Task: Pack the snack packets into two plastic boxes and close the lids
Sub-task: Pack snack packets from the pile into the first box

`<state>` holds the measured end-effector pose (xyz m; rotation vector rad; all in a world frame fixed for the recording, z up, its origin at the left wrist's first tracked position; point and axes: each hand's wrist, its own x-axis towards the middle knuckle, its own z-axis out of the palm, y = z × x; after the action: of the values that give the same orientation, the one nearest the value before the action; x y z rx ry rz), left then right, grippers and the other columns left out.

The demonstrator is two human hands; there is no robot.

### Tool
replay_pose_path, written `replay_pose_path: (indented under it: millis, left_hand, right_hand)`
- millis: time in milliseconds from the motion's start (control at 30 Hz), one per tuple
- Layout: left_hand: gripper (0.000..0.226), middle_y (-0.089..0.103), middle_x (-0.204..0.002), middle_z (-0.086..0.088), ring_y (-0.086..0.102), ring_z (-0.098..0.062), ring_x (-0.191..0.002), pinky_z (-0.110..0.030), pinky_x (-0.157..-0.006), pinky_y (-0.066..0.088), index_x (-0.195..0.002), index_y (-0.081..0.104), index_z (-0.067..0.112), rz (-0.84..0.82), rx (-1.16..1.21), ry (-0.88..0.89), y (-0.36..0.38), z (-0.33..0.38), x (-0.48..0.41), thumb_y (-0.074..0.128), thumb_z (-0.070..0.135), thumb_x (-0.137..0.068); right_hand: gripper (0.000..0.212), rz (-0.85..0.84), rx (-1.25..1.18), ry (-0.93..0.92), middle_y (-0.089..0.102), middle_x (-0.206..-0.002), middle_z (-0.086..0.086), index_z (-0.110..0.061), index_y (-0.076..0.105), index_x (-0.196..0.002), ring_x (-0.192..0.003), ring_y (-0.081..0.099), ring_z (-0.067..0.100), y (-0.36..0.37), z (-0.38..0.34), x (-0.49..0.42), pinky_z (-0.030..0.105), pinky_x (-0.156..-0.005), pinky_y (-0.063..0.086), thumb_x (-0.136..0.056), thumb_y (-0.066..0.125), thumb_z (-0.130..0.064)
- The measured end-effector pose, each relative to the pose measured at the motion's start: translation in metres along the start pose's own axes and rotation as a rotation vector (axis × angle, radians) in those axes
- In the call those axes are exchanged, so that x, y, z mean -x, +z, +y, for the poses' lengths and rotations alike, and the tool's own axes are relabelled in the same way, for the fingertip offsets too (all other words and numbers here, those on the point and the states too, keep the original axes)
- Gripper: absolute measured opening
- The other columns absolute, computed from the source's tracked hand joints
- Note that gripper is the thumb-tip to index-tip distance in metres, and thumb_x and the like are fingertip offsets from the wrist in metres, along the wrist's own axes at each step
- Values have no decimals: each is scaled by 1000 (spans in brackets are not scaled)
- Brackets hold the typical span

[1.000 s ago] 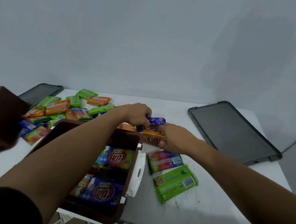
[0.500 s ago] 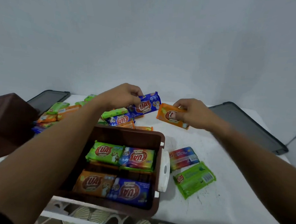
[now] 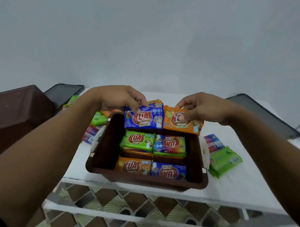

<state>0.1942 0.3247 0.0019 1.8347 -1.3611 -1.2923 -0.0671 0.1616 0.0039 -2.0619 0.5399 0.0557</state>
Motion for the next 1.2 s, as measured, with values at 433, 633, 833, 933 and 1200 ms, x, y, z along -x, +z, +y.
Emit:
replay_pose_path:
  millis: [433, 633, 833, 933, 1200]
  left_hand:
    - [29, 71, -120, 3, 68, -16, -108, -38, -92, 58, -125, 68, 19, -314, -648, -147, 53, -39, 9, 69, 19, -95]
    - [34, 63, -130, -2, 64, -21, -114, -39, -87, 62, -135, 61, 20, -355, -706, -228, 68, -41, 9, 60, 22, -101]
    - [41, 62, -129, 1, 62, -18, -112, -39, -96, 57, -135, 59, 28, -434, -784, -248, 79, -40, 10, 67, 35, -96]
    - [45, 61, -129, -2, 63, -22, -112, -39, -89, 61, -136, 57, 23, -473, -717, -272, 78, -41, 9, 72, 28, -93]
    - [45, 62, -132, -4, 60, -24, -118, -45, -97, 57, -134, 60, 19, -528, -758, -269, 75, -41, 4, 73, 20, -91]
  right_hand:
    - [23, -185, 590, 200, 69, -105, -5, -23, 68, -115, -94, 65, 16, 103, 5, -2, 31, -84, 53, -92, 69, -28]
    - [40, -378, 798, 265, 63, -126, -1, -24, 59, -134, -108, 59, 18, 117, 0, 2, 31, -92, 48, -100, 54, -44]
    - [42, -456, 789, 261, 58, -133, -1, -26, 54, -139, -116, 54, 18, 120, -2, 0, 31, -94, 43, -102, 51, -44]
    - [42, -452, 771, 236, 58, -133, -2, -25, 54, -140, -116, 54, 17, 120, -1, 0, 29, -92, 42, -102, 51, -43]
    - [41, -419, 697, 122, 61, -135, -4, -25, 55, -143, -119, 56, 15, 122, 8, 3, 35, -105, 46, -103, 50, -37]
